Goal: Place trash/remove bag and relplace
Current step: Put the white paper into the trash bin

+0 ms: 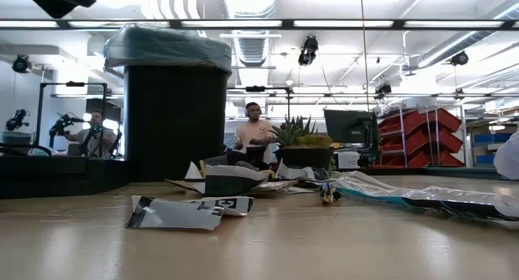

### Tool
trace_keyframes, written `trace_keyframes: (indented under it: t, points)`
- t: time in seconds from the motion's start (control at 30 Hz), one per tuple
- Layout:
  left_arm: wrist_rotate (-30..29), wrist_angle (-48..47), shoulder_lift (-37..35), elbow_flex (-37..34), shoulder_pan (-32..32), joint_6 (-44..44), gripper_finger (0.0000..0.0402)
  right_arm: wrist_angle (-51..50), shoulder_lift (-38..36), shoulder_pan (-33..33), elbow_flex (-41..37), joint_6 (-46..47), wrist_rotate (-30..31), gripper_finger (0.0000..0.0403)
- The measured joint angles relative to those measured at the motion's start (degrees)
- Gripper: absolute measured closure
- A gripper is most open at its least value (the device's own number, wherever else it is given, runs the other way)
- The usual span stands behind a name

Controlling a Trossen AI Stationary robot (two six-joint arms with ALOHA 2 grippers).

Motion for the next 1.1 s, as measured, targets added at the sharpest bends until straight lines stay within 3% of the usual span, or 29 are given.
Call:
trace_keyframes:
  t: [0.2,0.33,0.47,0.63,0.87,1.1]
  points:
    - [0.9,12.1,6.0,0.0,2.3,5.2,0.0326,-8.8,-0.2,2.2,-3.0,6.7,-1.1,0.0310]
    - [10.0,17.2,10.2,0.0,8.8,4.6,0.0326,-14.5,-0.2,2.9,-4.9,9.0,-7.3,0.0322]
    - [16.6,21.1,13.9,0.0,15.2,4.9,0.0326,-17.0,-0.3,4.0,-7.6,9.0,-9.4,0.0338]
    - [16.4,21.1,17.9,0.0,19.9,4.2,0.0326,-21.4,-0.3,6.1,-12.3,11.2,-6.6,0.0357]
    - [16.2,24.4,22.8,0.0,21.7,3.1,0.0326,-21.6,-0.8,8.4,-20.5,18.9,-3.5,0.0370]
    - [16.3,29.4,28.2,0.2,22.1,3.1,0.0326,-21.2,-12.3,9.8,-32.9,23.1,-0.4,0.0371]
